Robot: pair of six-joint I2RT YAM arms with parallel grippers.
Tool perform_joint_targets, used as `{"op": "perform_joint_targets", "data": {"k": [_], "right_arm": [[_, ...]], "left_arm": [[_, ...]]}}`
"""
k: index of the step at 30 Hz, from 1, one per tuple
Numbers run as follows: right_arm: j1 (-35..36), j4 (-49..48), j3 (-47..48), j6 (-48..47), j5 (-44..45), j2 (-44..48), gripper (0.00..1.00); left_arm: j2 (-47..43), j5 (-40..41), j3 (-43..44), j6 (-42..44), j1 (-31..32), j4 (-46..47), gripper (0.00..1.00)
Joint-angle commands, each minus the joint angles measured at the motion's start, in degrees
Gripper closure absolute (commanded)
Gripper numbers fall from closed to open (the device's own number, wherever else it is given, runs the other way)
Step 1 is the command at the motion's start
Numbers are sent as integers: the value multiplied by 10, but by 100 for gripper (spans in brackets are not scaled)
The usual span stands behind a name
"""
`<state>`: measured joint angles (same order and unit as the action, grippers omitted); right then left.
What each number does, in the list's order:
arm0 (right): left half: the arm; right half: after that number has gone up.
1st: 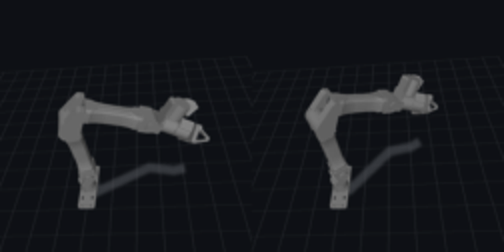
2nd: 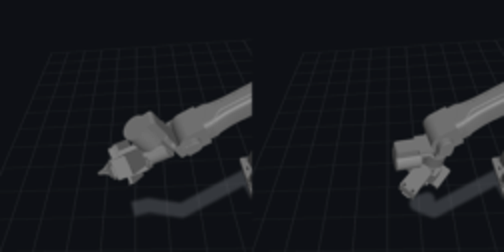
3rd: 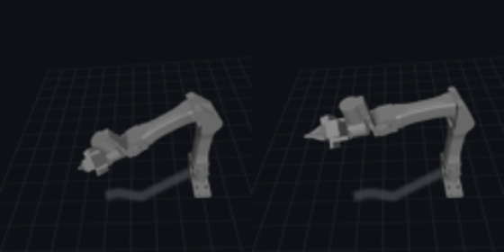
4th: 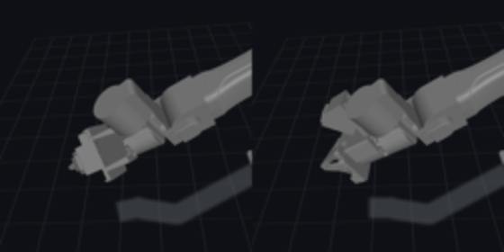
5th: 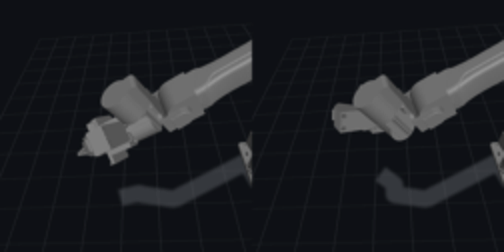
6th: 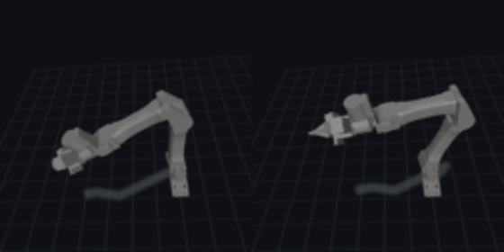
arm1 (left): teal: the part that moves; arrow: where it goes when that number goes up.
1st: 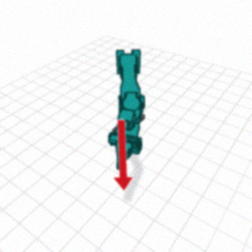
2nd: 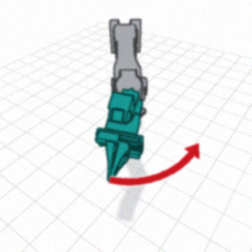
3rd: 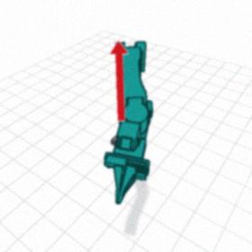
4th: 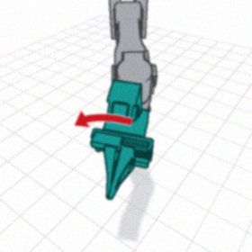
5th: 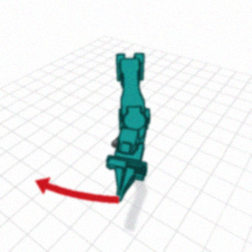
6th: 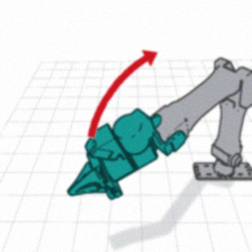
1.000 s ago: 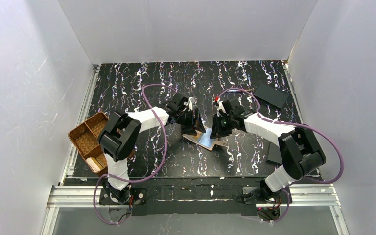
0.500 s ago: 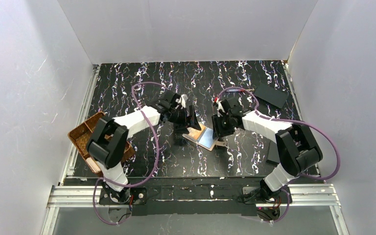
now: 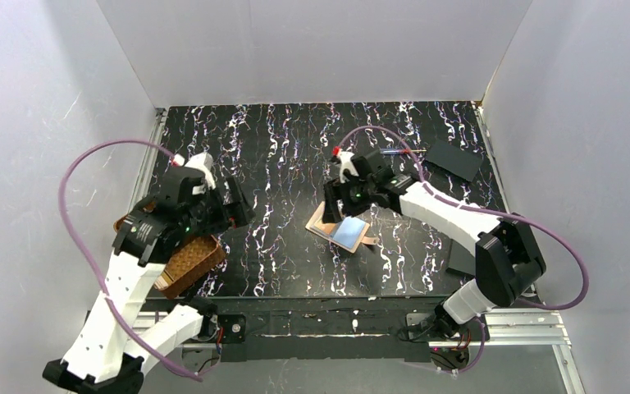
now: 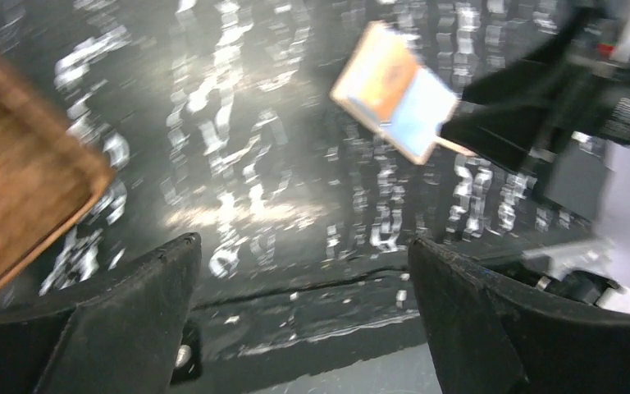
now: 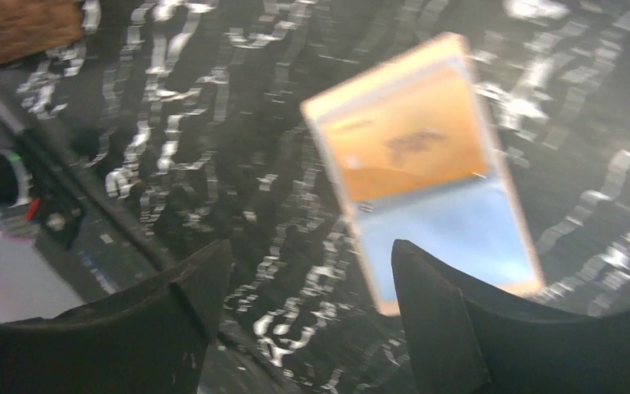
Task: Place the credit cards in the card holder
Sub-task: Open the card holder at the center of the board.
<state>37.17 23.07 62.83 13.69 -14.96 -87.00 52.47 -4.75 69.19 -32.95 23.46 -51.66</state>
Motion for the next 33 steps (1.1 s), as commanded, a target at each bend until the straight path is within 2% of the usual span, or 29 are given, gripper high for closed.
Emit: {"op": "perform_joint_targets", "data": {"k": [1,4,10,14,17,21,23,26,29,33], "right_arm": [[54,-87,36,64,-52,-11,18],[82,-117,48,91,-43,-20,17],[105,-115,54,100,-43,-23,17],[105,-75,62,76,-35,-7,17],[105,-48,70,54,-33,3,16],[105,-37,75,43,-43,6,16],[105,-39,69,43,-49,10,16],[105,-53,50,45,-45,22,16],[105,-54,39,40,-39,29,16],[105,-54,29,35,-26,38,16]], "left_arm": [[-16,224,21,-54,-8,-237,2],[-19,286,8,-83,-15,-305,2],[-21,410,-30,-143,-73,-342,2],[-3,402,-27,-163,-145,-316,2],[55,376,-44,-190,-197,-321,2],[58,400,-87,-211,-231,-271,2],[31,357,-121,-121,-234,-171,3],[14,286,-140,-71,-234,-90,3],[27,220,-142,-63,-234,-63,2],[63,160,-150,-106,-234,-25,6]]}}
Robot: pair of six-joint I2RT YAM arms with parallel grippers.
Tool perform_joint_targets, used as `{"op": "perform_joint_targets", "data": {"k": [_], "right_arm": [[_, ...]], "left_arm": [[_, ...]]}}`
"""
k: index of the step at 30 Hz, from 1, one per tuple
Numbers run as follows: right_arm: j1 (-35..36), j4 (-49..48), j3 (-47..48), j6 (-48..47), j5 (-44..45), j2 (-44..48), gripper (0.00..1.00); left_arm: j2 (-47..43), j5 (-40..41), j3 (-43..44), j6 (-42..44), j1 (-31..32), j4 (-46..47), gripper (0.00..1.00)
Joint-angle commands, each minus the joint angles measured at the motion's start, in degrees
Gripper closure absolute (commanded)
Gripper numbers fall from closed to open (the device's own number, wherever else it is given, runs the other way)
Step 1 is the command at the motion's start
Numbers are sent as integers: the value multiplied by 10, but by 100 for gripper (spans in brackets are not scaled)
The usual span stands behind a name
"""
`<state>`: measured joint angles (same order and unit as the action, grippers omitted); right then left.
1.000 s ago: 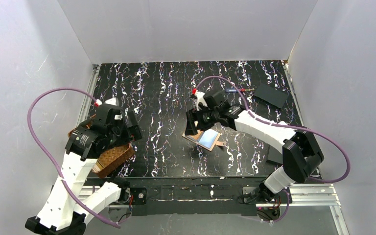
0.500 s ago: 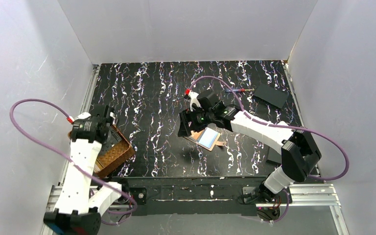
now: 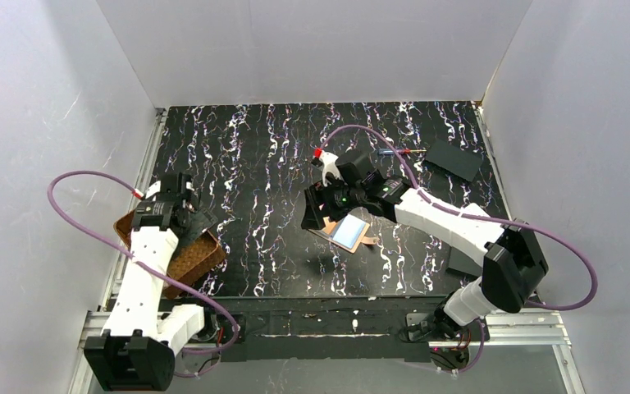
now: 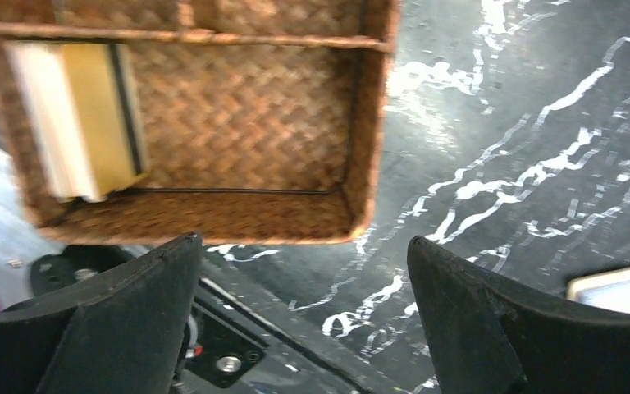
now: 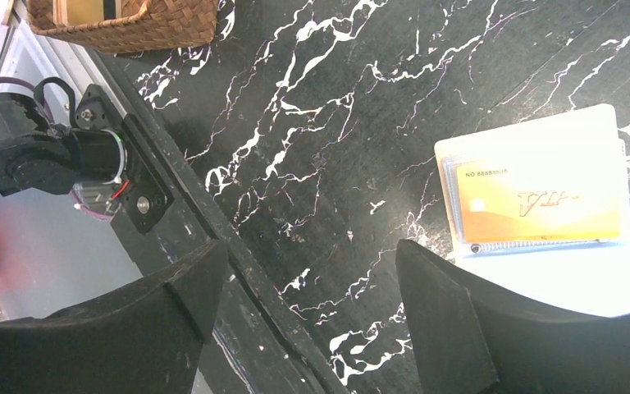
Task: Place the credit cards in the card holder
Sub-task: Open the card holder at the center of the board, then move the storage box to the center of the board.
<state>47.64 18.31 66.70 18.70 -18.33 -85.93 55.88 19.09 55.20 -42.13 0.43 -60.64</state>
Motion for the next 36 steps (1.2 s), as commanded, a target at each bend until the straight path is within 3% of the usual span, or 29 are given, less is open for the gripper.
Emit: {"op": "perform_joint_targets", "data": {"k": [1,5,10,16,20,22,25,29,32,36], "right_arm": [[0,-6,-11,-16,8,29,16],[0,-1,-12,-21,12,34,16],[-1,4,-18,-27,26,44,16],[-1,7,-20,-24,28,46,16],[-1,16,-21,-29,39,52,16],[-2,16,-27,-30,40,51,16],[-2,11,-38,-27,36,50,16],[-2,10,-44,-20,41,39,16],[-2,9,-66,10,66,-18,20],[-3,13,-68,36,125,-65,20]], "left_arm": [[42,-95,-12,-25,-3,76,9],[81,-107,-10,-75,-3,98,21],[108,-76,-16,-115,-3,109,23],[159,-69,-34,-88,-24,162,30],[181,-88,-44,-66,-30,194,46],[183,-92,-60,-63,-30,219,49],[199,-114,-65,-44,-30,244,64],[236,-132,-34,-22,-30,261,76],[267,-151,-1,-7,-30,267,83],[291,-162,25,5,-30,268,85]]}}
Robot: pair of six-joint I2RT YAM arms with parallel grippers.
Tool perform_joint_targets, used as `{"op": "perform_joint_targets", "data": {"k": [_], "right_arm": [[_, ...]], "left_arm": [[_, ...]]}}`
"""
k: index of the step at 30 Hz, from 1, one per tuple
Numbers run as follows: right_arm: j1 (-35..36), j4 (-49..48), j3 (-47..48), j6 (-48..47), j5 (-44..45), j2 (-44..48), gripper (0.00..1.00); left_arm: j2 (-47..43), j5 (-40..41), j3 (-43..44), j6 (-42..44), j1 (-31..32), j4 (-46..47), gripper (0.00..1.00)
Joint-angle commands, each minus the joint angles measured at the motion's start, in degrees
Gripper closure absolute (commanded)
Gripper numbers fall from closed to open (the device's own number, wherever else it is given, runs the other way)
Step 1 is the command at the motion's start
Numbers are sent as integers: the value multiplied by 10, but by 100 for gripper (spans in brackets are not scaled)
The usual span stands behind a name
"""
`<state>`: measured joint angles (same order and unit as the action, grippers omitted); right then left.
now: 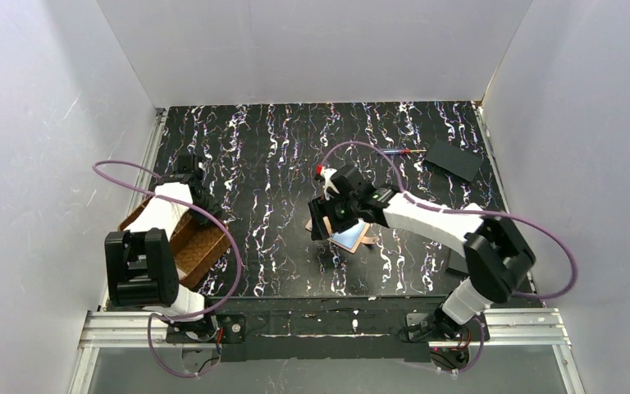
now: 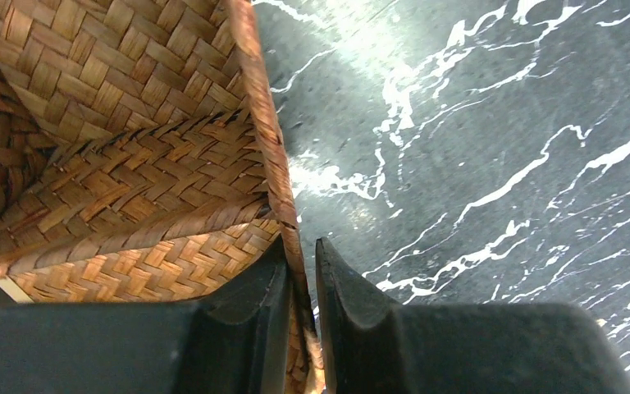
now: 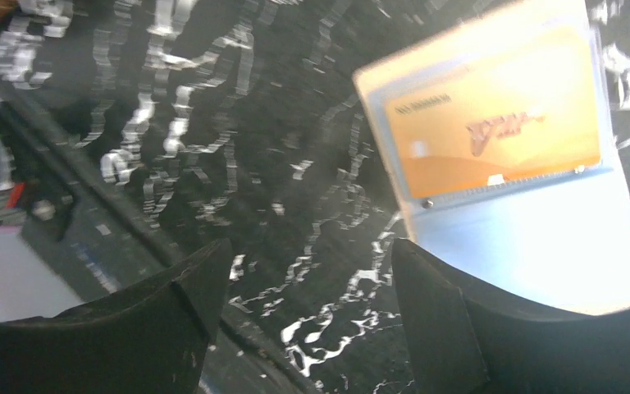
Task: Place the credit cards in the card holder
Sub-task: Move the storage box to the center of the board.
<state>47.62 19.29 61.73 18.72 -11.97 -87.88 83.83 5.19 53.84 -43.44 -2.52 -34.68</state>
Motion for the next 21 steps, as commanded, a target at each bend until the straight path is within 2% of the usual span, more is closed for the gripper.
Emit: {"op": "perform_joint_targets", "data": {"k": [1,9,21], "right_arm": [[-4,4,-16,41,74,-56,19],[-39,-66,-29,59,138,-102,19],[-87,-75,33,-21,223,-194,20]], "left_arm": [[20,-27,46,22,-1,9,86],[85,-51,112,48,0,11,88],[181,-127,183,74,2,26,91]]}}
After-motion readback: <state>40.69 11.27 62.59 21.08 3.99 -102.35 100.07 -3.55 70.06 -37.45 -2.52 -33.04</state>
